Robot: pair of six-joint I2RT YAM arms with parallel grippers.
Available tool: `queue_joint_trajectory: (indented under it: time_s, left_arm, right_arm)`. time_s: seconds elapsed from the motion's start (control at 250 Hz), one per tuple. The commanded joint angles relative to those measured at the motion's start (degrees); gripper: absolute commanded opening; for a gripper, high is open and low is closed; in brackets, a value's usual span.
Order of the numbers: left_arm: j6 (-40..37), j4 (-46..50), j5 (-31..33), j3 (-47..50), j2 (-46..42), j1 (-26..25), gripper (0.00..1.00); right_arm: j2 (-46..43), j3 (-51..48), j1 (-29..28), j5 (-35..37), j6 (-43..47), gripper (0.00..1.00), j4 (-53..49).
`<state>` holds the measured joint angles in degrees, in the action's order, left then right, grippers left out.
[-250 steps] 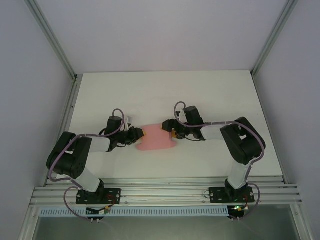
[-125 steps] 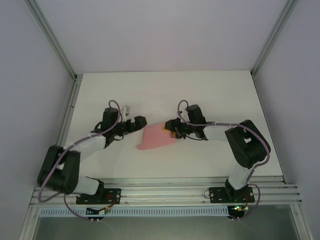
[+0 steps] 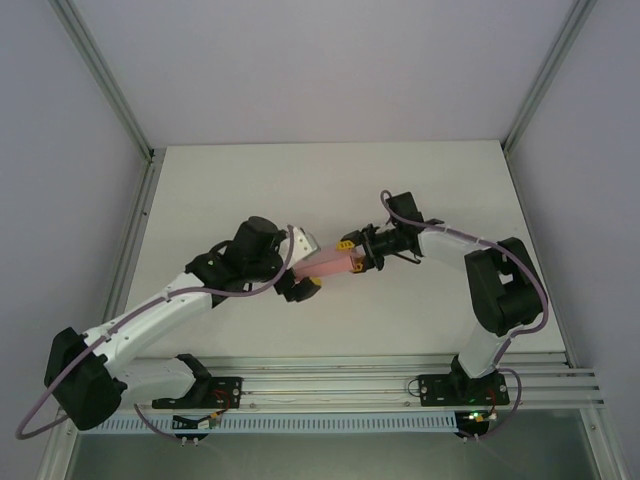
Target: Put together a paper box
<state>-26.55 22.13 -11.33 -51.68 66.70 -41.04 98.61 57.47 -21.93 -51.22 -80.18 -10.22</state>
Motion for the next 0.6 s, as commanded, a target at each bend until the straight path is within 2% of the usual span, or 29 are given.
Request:
queue_joint_trajectory:
  time_s: [0.0,0.164,0.367,0.459,0.599]
  left_arm:
    - [-9.4,5.2,4.2,-0.7,-0.6,-1.8,1.00]
    - [-10.8,5.5,4.9,-3.9,3.4,-2.3,1.00]
    - [-12.5,7.5,5.0,-7.8,9.6,-2.5,0.97]
    - [-13.1,7.2,5.2,-8.3,10.7,-2.6,0.91]
    - [-13.2,5.2,4.8,-8.1,10.7,-2.6,0.74]
  right_arm:
    - [-2.2,1.2,1.9,-3.5,-2.6,0.32,-9.4]
    - [-3.0,1.9,2.1,-5.0,-3.2,0.34,-11.3]
    - [-2.3,0.1,2.1,-8.6,-9.3,0.34,-3.5]
    - [-2.2,-0.7,2.0,-9.6,-10.4,0.34,-1.5]
    - [-1.8,-0.8,2.1,-10.6,-10.2,0.37,-1.3]
